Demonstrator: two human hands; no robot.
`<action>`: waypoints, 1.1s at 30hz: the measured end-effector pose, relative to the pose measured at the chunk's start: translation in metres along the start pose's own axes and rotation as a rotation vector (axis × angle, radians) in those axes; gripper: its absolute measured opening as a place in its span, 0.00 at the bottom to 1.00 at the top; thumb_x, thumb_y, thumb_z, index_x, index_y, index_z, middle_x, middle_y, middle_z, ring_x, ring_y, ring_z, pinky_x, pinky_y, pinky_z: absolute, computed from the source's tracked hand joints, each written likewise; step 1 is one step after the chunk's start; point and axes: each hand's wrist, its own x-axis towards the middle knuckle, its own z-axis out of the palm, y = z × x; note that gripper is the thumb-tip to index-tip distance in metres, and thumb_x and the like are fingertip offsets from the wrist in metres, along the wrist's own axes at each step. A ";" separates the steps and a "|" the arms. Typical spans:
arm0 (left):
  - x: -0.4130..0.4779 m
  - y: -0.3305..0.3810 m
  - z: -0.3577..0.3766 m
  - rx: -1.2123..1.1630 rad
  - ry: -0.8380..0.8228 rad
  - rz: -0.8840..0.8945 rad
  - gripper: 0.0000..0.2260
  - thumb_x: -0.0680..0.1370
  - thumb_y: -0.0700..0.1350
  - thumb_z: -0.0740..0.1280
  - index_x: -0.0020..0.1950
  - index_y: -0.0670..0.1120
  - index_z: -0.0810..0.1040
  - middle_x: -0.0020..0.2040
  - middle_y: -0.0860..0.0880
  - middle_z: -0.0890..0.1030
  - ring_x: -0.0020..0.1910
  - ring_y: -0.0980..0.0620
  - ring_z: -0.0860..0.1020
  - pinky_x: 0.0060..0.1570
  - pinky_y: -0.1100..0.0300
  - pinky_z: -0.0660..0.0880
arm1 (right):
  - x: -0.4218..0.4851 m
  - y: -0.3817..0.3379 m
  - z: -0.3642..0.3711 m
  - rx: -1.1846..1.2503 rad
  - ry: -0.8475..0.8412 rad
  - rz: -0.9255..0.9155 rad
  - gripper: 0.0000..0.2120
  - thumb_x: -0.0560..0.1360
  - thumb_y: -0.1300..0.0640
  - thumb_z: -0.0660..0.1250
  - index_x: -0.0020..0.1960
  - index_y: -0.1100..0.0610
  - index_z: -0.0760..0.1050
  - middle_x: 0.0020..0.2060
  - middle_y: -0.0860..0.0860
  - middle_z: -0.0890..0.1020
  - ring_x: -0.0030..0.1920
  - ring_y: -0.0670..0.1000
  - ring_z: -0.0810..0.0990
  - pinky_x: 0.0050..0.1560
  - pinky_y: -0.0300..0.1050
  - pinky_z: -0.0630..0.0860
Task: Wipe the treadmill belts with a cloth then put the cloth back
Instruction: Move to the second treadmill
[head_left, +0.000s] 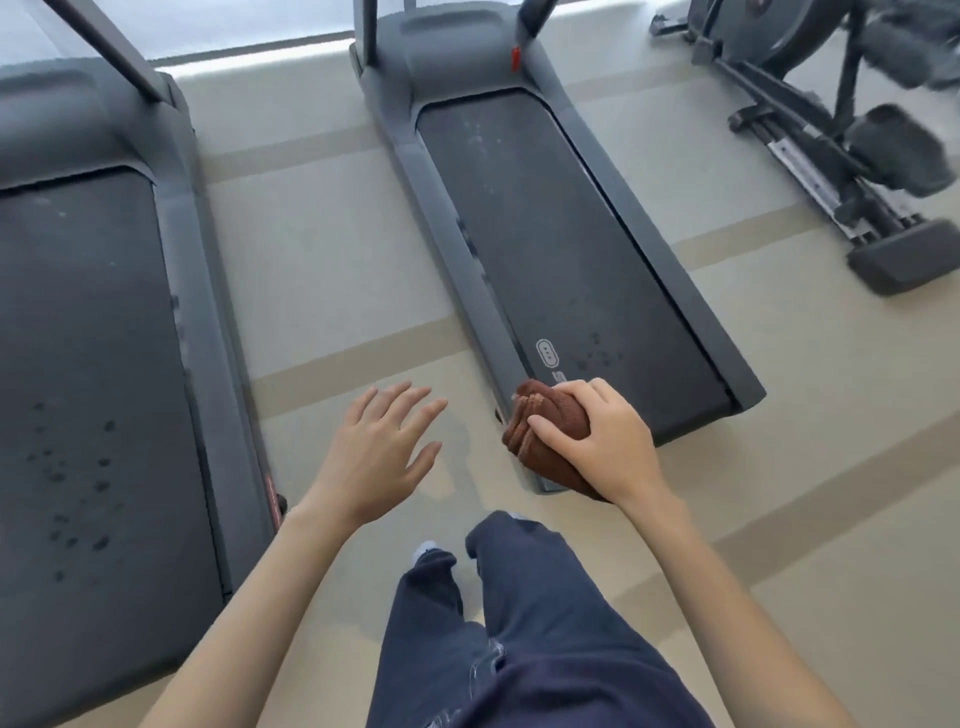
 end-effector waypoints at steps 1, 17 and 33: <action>0.007 0.000 -0.001 -0.005 -0.007 0.034 0.20 0.79 0.52 0.58 0.69 0.47 0.71 0.68 0.46 0.72 0.70 0.45 0.67 0.70 0.47 0.59 | -0.004 0.002 0.000 0.003 0.026 0.035 0.17 0.70 0.39 0.67 0.53 0.48 0.76 0.45 0.45 0.76 0.47 0.50 0.76 0.50 0.48 0.74; 0.173 0.025 0.003 0.078 -0.159 0.550 0.20 0.80 0.52 0.59 0.72 0.51 0.67 0.71 0.48 0.69 0.72 0.46 0.63 0.72 0.49 0.53 | 0.013 0.080 -0.019 0.015 0.307 0.514 0.19 0.69 0.34 0.64 0.53 0.45 0.75 0.46 0.45 0.76 0.47 0.51 0.77 0.45 0.44 0.72; 0.335 0.050 0.034 0.147 -0.230 0.924 0.19 0.76 0.49 0.67 0.66 0.46 0.74 0.65 0.45 0.75 0.67 0.43 0.71 0.67 0.43 0.64 | 0.084 0.162 -0.030 0.077 0.404 0.797 0.16 0.71 0.36 0.65 0.53 0.45 0.75 0.47 0.45 0.77 0.47 0.52 0.77 0.45 0.45 0.71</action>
